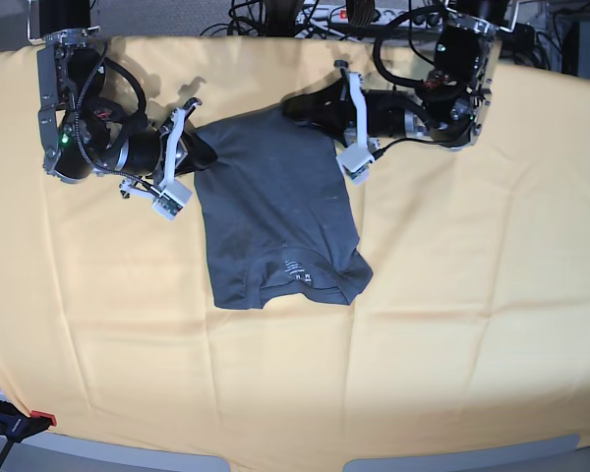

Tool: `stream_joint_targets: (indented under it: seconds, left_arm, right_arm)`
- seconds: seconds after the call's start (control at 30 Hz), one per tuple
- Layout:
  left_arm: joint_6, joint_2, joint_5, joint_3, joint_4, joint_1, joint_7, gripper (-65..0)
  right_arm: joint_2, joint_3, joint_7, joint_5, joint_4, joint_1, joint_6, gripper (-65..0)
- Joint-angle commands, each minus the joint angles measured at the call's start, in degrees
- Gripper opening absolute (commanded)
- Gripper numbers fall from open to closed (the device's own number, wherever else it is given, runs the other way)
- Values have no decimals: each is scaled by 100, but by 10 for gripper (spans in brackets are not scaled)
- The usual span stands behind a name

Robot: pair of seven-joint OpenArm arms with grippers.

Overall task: Fold the T-shirt properly
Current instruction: 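Pull the shirt's collar edge with both grippers to flatten it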

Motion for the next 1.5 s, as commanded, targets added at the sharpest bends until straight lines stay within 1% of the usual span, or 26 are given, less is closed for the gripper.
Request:
stream_joint_targets:
  seconds: [0.0,0.07,0.17,0.2,0.27,0.37,0.43,0.47,0.5,0.57,0.63,0.7,0.8,0.87,0.9,0.93,1.0,1.03,1.17,1.3,1.37,1.47]
  left_arm:
    - [86,-199,28,-50,59,-37,52,-650]
    - [86,-439,-122,-52,149,-37,61,-650]
    - [86,-748,-719,-52,411,-37,179,-650]
    - [86,-835,-929,-52,555,-37,262,-650]
    - [86,-970,-1213,-52,935,-37,494,-650]
    - [86,-1147,-1292,-85,1574,9,710,-650]
    - [86,-1226,-1292,-181,1908,138,708,-650]
    - [86,-1233,-1292,-260,2041,234,708,-650]
    - [86,-1231,-1294,-350,2149,337,704,-650]
    - [86,-1228,-1296,-573,2326,535,682,-650]
    - [86,-1233,-1294,-896,2507,717,660,-650]
    - [86,-1231,-1294,-1333,2675,859,612,-650]
    - [86,-1207,-1235,-2164,2868,1091,426,-650]
    - [96,-1134,-1014,-2754,2966,1239,247,-650]
    - [223,-1071,-903,-3049,3001,1303,186,-650]
    - [330,-1001,-833,-3344,3029,1355,177,-650]
    - [494,-874,-813,-3919,3047,1440,179,-650]
    - [516,-826,-820,-4205,3047,1495,179,-650]
    - [597,-824,-820,-5130,3047,1794,168,-650]
    - [597,-824,-949,-5794,3047,2116,168,-650]
    - [595,-824,-1023,-5987,3047,2232,168,-650]
    - [590,-826,-1036,-6107,3047,2315,186,-650]
  right_arm:
    - [63,94,55,48,122,76,25,-650]
    - [63,247,-13,39,197,76,25,-650]
    - [61,678,-131,136,450,76,9,-650]
    - [63,868,-232,356,557,76,-15,-650]
    - [63,1290,-549,1106,758,76,-7,-650]
    - [61,1923,-1231,2483,927,76,-11,-650]
    - [59,2302,-1267,3346,927,50,-11,-650]
    - [61,2479,-1267,3637,927,-9,2,-650]
    - [61,2627,-1267,3767,927,-83,25,-650]
    - [63,2776,-1267,3767,916,-238,25,-650]
    - [57,2723,-1267,3589,903,-380,25,-650]
    - [28,2544,-1267,3049,870,-492,25,-650]
    - [-11,2096,-595,1753,870,-590,25,-650]
    - [-79,1794,-234,857,870,-590,25,-650]
    - [-96,1648,-55,481,870,-590,25,-650]
    - [-98,1508,109,168,870,-592,25,-650]
    - [-98,1213,302,-330,870,-590,-208,-650]
    - [-98,1056,358,-505,870,-590,-299,-650]
    - [-98,433,470,-839,870,-590,-501,-650]
    - [-98,-44,479,-1287,868,-597,-706,-650]
    - [-98,-199,483,-1185,870,-610,-684,-650]
    - [-98,-372,463,-656,870,-640,-476,-650]
